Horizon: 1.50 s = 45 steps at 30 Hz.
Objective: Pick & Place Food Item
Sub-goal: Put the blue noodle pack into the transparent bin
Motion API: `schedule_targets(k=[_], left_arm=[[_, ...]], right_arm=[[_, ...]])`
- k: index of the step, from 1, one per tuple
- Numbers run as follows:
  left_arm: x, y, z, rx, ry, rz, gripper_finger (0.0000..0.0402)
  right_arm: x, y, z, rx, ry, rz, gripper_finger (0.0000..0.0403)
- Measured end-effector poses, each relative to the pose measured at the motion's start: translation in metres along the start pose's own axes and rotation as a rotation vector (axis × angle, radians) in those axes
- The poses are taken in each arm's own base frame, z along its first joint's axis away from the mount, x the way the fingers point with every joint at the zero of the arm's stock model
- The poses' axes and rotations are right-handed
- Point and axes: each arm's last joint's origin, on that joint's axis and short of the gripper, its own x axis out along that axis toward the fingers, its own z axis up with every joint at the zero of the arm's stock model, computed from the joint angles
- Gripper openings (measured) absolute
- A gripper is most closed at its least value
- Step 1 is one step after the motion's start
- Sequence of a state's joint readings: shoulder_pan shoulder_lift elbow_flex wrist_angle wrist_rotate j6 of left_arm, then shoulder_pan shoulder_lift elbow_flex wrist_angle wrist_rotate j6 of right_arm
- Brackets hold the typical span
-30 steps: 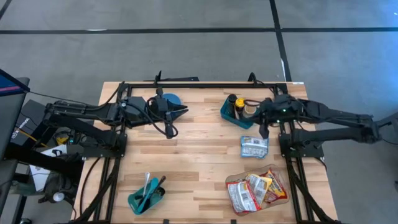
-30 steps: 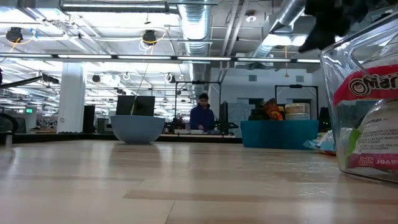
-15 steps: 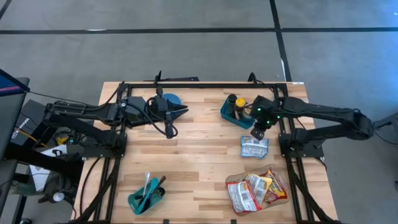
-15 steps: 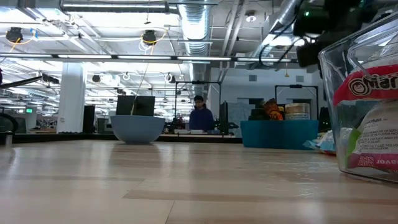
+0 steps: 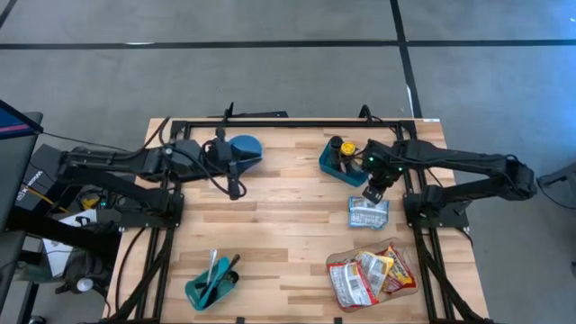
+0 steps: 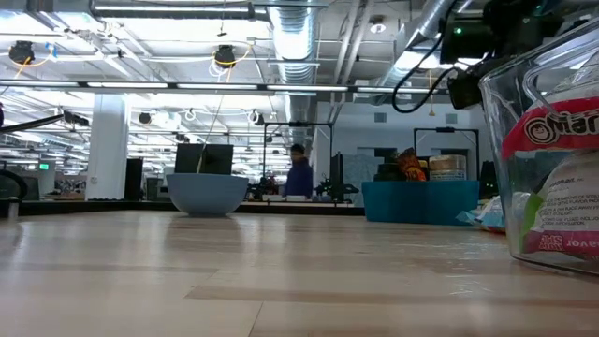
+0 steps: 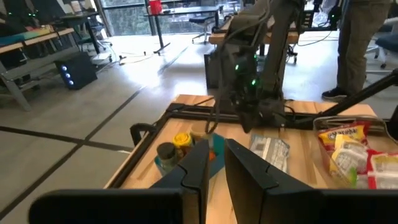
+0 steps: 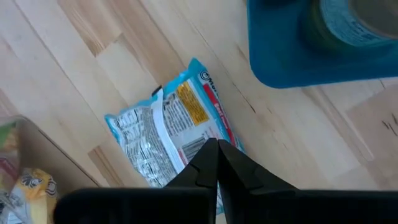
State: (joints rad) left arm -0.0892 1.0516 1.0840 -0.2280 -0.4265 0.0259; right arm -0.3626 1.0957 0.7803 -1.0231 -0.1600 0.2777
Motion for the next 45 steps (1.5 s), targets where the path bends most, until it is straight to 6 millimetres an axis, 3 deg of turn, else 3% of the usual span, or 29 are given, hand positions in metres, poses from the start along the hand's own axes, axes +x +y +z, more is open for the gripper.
schedule_targets(k=[19, 29, 40, 45], left_arm=[[-0.066, 0.034, -0.084, -0.105, -0.206, 0.043, 0.0044], [-0.071, 0.035, -0.108, -0.099, -0.196, 0.043, 0.0044], [-0.066, 0.037, -0.127, -0.129, -0.166, 0.217, 0.0044], [-0.065, 0.036, -0.136, -0.126, -0.162, 0.205, 0.0044]], right_arm=[[-0.016, -0.020, -0.018, 0.447, 0.042, -0.050, 0.0001], [0.010, -0.020, -0.029, 0.544, 0.027, -0.123, 0.0001], [0.023, 0.006, -0.035, 0.566, 0.016, -0.195, 0.0000], [0.042, 0.016, -0.037, 0.516, 0.032, -0.206, 0.0000]])
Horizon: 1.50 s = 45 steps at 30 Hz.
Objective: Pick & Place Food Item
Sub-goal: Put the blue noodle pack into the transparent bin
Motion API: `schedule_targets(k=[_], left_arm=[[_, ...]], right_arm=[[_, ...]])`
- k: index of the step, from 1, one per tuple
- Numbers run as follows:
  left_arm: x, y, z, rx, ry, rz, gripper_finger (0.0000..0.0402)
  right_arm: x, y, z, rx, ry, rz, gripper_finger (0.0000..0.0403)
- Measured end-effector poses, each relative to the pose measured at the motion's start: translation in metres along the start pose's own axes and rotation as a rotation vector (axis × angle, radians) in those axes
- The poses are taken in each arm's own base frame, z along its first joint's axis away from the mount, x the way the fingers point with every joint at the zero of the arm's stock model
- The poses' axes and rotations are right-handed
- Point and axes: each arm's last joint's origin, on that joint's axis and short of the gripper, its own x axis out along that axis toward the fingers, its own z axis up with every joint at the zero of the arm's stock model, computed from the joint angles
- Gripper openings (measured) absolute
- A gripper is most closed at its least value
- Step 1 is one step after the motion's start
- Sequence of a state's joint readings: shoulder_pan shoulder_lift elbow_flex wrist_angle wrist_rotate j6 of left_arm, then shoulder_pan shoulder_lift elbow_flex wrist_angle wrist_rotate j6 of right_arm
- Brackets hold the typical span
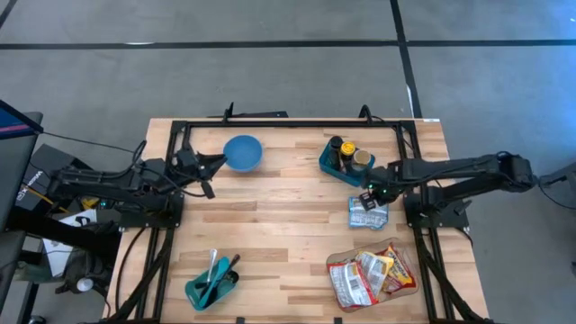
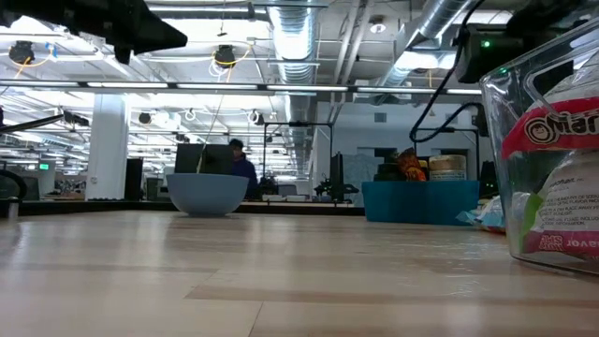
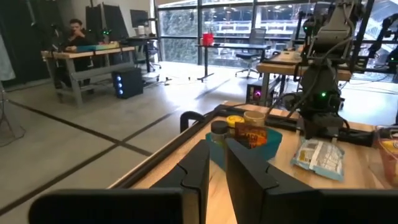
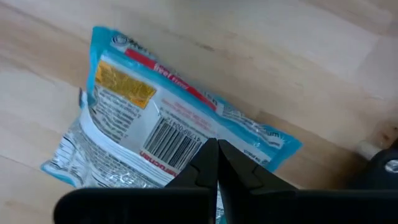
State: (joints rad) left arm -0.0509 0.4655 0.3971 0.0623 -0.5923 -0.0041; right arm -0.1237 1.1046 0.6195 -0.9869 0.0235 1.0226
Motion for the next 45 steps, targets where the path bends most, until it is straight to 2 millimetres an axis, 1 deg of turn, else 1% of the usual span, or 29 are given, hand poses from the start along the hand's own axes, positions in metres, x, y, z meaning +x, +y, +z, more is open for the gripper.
schedule_targets(k=[2, 5, 9, 12, 16, 21, 24, 29, 36, 42, 45], left_arm=[[-0.002, 0.001, -0.003, 0.000, 0.001, -0.001, 0.0044], [-0.005, 0.003, -0.004, -0.010, -0.015, -0.018, 0.0044], [-0.010, 0.005, -0.011, -0.019, -0.033, -0.085, 0.0044], [-0.015, 0.007, -0.016, -0.009, -0.052, -0.088, 0.0044], [-0.019, 0.010, -0.017, -0.022, -0.076, -0.088, 0.0044], [-0.018, 0.010, -0.024, -0.010, -0.059, -0.088, 0.0044], [-0.018, 0.010, -0.028, -0.002, -0.045, -0.083, 0.0044], [-0.017, 0.010, -0.028, -0.004, -0.048, -0.075, 0.0044], [-0.017, 0.010, -0.028, -0.003, -0.047, -0.074, 0.0044], [-0.017, 0.010, -0.027, -0.004, -0.048, -0.072, 0.0044], [-0.017, 0.010, -0.027, -0.005, -0.049, -0.072, 0.0044]], right_arm=[[0.004, 0.003, -0.002, -0.013, 0.006, -0.009, 0.0000], [0.006, 0.006, -0.003, -0.028, -0.014, -0.007, 0.0000], [0.006, 0.015, -0.002, -0.050, -0.058, 0.059, 0.0000], [0.008, 0.023, -0.002, -0.074, -0.075, 0.096, 0.0000], [0.017, 0.028, -0.003, -0.105, -0.050, 0.057, 0.0000], [0.024, 0.034, -0.007, -0.138, -0.040, 0.027, 0.0000], [0.024, 0.040, -0.007, -0.152, -0.063, 0.076, 0.0000], [0.023, 0.049, -0.006, -0.180, -0.102, 0.170, 0.0000], [0.024, 0.060, -0.001, -0.249, -0.160, 0.256, 0.0000], [0.031, 0.067, 0.001, -0.348, -0.173, 0.253, 0.0000], [0.027, 0.067, 0.003, -0.376, -0.163, 0.223, 0.0000]])
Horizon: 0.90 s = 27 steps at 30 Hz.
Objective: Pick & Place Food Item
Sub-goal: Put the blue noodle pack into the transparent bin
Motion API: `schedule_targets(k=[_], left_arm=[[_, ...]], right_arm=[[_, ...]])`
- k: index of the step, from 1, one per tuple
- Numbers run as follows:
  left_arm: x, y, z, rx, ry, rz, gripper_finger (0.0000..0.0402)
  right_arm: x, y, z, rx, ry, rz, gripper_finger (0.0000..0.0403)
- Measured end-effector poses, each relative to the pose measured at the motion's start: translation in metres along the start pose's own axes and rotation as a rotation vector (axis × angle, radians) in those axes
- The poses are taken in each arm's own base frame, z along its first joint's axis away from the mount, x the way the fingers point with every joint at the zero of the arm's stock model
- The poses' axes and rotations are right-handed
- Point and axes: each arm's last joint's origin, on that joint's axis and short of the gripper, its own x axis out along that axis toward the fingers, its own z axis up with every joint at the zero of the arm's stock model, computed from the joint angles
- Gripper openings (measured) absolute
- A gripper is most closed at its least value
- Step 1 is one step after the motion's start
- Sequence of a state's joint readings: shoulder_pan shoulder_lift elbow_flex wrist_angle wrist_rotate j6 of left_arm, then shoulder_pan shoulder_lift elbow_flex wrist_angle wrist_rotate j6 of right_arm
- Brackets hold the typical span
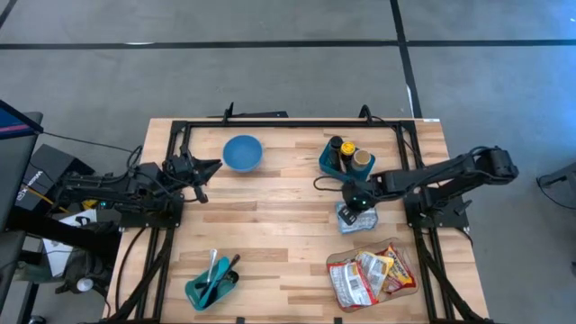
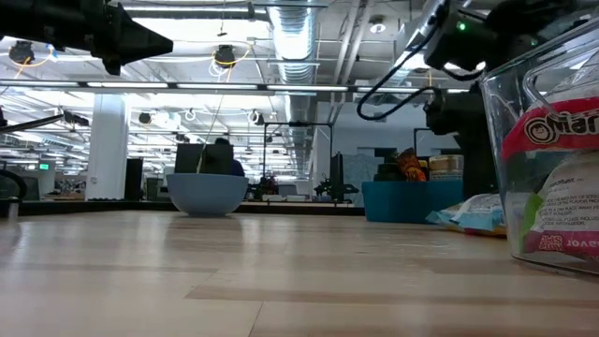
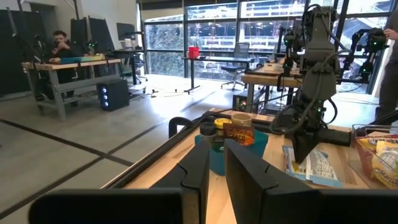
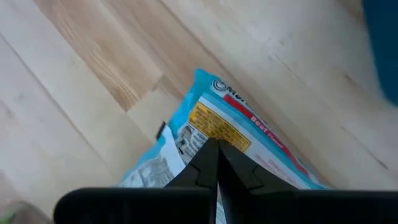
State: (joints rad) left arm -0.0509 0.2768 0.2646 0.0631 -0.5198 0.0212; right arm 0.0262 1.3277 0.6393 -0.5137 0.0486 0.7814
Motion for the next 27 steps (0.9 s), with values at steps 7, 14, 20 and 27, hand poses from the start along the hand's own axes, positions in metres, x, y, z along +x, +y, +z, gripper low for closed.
schedule_targets(k=[7, 14, 20, 27], left_arm=[[0.000, 0.000, 0.001, -0.004, -0.006, 0.000, 0.0044], [0.000, 0.000, 0.001, -0.004, -0.006, 0.000, 0.0044], [0.000, 0.000, 0.001, -0.004, -0.006, -0.001, 0.0044], [0.000, 0.000, 0.001, -0.004, -0.006, -0.001, 0.0044]], right_arm=[[-0.031, 0.001, 0.002, -0.001, -0.034, -0.068, 0.0000], [-0.045, -0.007, -0.014, 0.088, -0.005, -0.176, 0.0000], [-0.050, -0.006, -0.030, 0.104, 0.015, -0.249, 0.0000], [-0.056, -0.009, -0.051, 0.213, 0.057, -0.379, 0.0000]])
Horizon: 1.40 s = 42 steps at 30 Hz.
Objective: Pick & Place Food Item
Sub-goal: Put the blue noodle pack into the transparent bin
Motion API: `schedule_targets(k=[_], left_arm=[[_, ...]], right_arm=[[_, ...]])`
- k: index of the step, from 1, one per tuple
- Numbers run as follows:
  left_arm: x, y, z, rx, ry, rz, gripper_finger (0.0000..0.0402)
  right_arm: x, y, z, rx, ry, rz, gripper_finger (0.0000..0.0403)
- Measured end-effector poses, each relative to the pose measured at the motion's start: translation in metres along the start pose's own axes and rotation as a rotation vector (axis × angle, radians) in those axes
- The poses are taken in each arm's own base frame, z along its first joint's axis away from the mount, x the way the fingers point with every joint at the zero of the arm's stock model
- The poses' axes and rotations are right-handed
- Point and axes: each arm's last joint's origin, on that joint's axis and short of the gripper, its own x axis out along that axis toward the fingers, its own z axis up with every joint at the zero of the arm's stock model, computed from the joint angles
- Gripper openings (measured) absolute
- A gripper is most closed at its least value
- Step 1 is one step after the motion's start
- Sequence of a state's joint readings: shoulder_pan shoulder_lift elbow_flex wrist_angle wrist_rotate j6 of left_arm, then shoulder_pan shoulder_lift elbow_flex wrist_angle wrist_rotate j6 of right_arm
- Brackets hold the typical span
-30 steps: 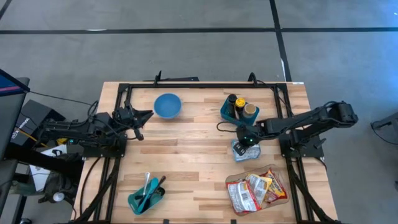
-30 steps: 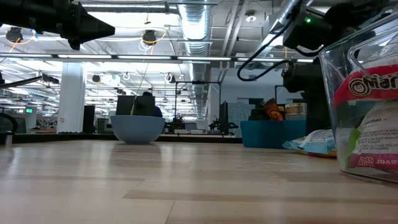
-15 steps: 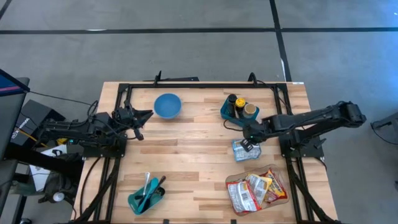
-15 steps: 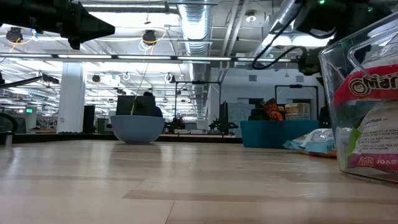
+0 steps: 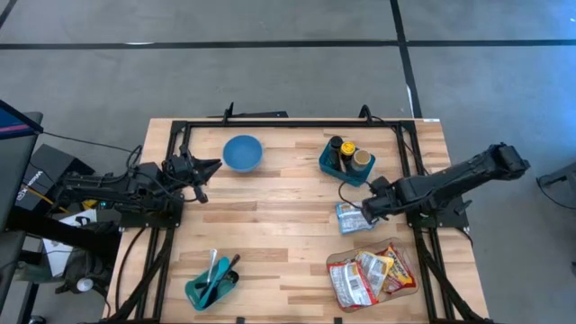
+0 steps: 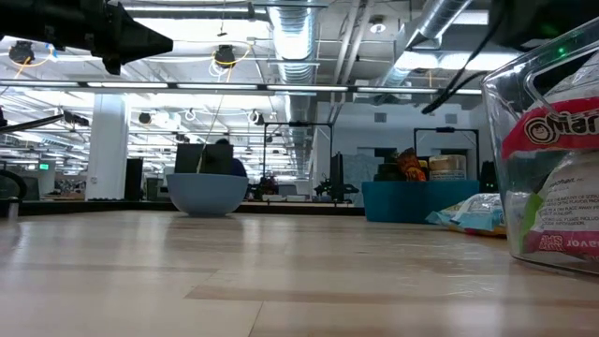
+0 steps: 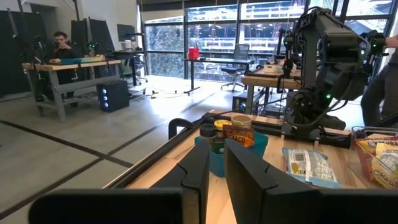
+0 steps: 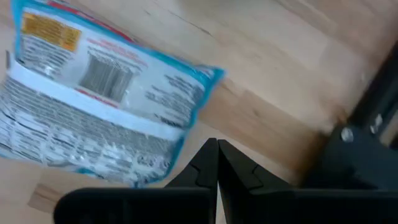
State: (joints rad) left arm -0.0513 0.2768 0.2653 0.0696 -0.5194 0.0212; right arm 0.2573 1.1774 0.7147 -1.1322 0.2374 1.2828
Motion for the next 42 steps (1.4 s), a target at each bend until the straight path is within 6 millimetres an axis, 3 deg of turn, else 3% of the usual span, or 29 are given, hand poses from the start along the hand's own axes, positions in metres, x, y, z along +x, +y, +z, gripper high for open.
schedule_targets(k=[8, 19, 29, 42], left_arm=[[0.000, 0.000, 0.000, 0.000, 0.000, 0.000, 0.0044], [0.000, 0.000, 0.000, 0.000, 0.000, 0.000, 0.0044], [0.000, 0.000, 0.000, 0.000, 0.000, 0.000, 0.0044], [0.000, 0.000, 0.000, 0.000, 0.000, 0.000, 0.0044]], right_arm=[[0.013, -0.002, -0.015, 0.070, 0.028, -0.011, 0.0000], [0.035, 0.011, -0.020, 0.062, -0.011, 0.182, 0.0000], [0.034, 0.029, -0.001, 0.022, -0.128, 0.393, 0.0000], [0.033, 0.028, 0.025, -0.015, -0.182, 0.427, 0.0000]])
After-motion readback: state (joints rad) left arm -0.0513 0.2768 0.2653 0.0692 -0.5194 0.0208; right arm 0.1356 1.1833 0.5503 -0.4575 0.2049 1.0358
